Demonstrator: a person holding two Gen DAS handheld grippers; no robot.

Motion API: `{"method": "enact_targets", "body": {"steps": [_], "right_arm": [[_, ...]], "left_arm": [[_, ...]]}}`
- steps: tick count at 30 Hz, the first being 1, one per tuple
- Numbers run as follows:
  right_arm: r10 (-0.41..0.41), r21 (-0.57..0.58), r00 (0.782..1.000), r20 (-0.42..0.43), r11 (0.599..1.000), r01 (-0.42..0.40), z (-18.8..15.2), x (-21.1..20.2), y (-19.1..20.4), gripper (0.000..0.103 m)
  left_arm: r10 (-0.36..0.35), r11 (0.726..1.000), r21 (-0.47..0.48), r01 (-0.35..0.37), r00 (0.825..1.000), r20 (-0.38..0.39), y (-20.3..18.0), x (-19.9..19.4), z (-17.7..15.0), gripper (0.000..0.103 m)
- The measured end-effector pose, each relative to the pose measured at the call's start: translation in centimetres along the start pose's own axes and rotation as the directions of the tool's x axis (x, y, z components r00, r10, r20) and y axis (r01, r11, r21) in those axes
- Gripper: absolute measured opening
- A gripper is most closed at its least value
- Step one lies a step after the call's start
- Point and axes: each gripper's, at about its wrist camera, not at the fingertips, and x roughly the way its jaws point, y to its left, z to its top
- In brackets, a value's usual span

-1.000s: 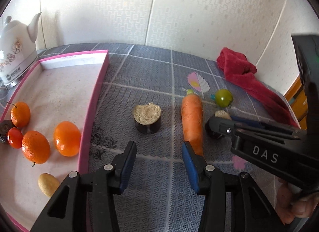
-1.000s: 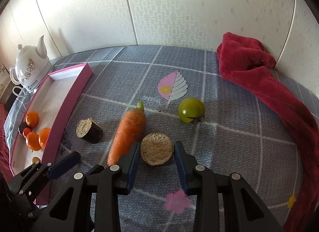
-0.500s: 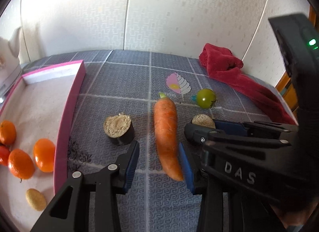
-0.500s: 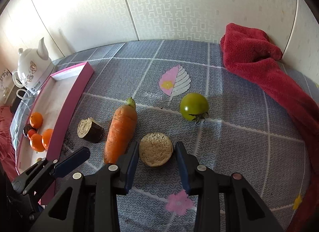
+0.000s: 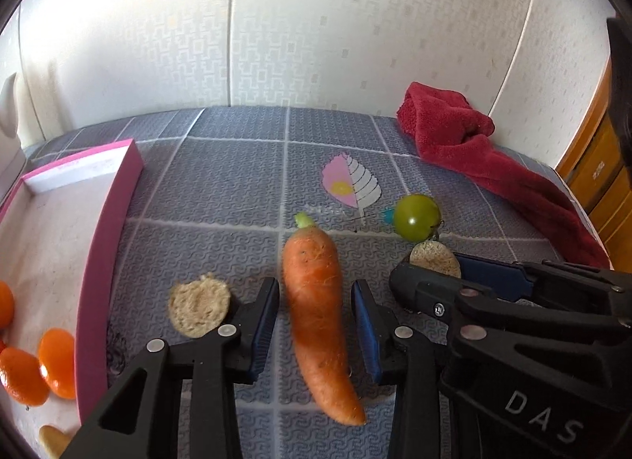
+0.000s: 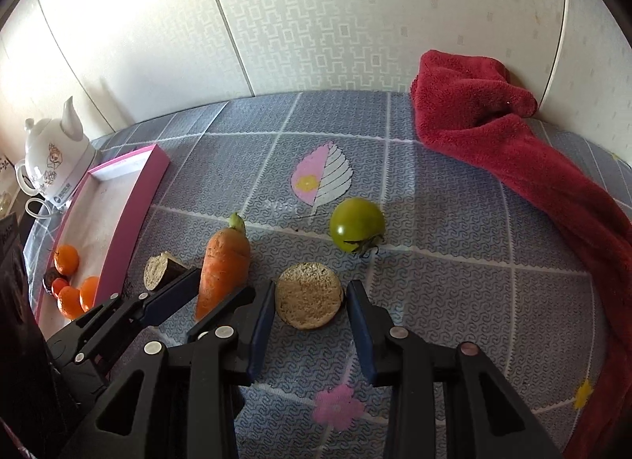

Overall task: Organize fruits
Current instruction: 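Grasp the carrot with the left tool and lift it while the right holds the slice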

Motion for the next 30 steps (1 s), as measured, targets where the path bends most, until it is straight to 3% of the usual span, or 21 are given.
{"method": "enact_targets", "body": {"steps": [3, 5, 18, 27, 30], "right_arm": [[-0.004, 0.009, 1.000, -0.002, 1.000, 0.004, 0.1, 0.1, -0.3, 0.037], [0.002, 0.019, 1.000, -0.007, 1.000, -0.002, 0.2, 0.1, -0.5, 0.037], [-0.009, 0.028, 1.000, 0.020, 1.000, 0.009, 0.2, -0.3, -0.4, 0.037], [-0.006, 0.020, 1.000, -0.026, 1.000, 0.007, -0.3, 0.1, -0.3, 0.037], [-0.019, -0.004, 1.000, -0.021, 1.000, 0.019, -0.5, 0.1, 0.0, 0.037]], "left_arm": [[0.001, 1.000, 0.021, -0.001, 1.000, 0.006, -0.3, 0.5, 0.3, 0.038], [0.001, 1.000, 0.029, -0.002, 1.000, 0.014, -0.5, 0.4, 0.3, 0.029], [0.015, 1.000, -0.001, -0.015, 0.997, 0.078, -0.5, -3.8, -1.9, 0.029], [0.007, 0.998, -0.064, -0.007, 1.000, 0.011, 0.1, -4.6, -5.5, 0.029], [0.005, 0.999, -0.053, -0.004, 1.000, 0.026, 0.0, -4.8, -5.7, 0.030]]}}
